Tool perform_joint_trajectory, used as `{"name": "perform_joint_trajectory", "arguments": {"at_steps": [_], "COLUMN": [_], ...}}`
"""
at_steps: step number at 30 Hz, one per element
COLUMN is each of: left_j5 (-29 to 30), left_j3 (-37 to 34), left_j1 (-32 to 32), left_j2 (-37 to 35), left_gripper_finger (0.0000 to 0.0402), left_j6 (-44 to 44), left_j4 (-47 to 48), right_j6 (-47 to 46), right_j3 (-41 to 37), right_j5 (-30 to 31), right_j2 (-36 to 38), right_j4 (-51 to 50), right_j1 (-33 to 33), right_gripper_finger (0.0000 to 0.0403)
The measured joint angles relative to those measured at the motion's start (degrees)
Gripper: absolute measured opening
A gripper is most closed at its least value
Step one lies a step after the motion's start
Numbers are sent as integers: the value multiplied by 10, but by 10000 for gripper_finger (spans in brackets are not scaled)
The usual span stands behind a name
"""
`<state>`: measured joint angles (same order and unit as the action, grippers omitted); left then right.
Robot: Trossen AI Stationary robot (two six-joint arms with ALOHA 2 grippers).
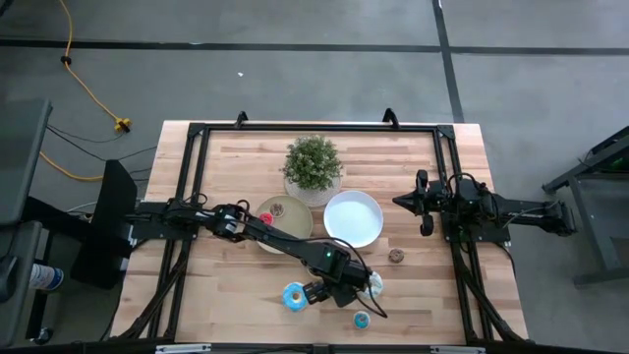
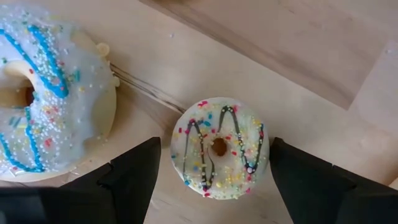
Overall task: Pick & Place donuts
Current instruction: Put the small white donut on the brown plate
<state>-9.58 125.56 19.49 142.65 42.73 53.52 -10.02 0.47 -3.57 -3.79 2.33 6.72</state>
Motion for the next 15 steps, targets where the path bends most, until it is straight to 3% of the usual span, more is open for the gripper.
{"name": "perform_joint_trajectory", "arguments": {"at_steps": [15], "left_j5": [1], "left_j3": [0], "left_j1": [0], "left_j2": [0], "left_gripper_finger": [205], "left_j6": [-40], "left_j4": [5], "right_j6": [0], "right_j3": [0], "right_j5": [0], "right_j2": [0], "right_j4": [0], "right_j1": [0], "right_gripper_finger": [0]}}
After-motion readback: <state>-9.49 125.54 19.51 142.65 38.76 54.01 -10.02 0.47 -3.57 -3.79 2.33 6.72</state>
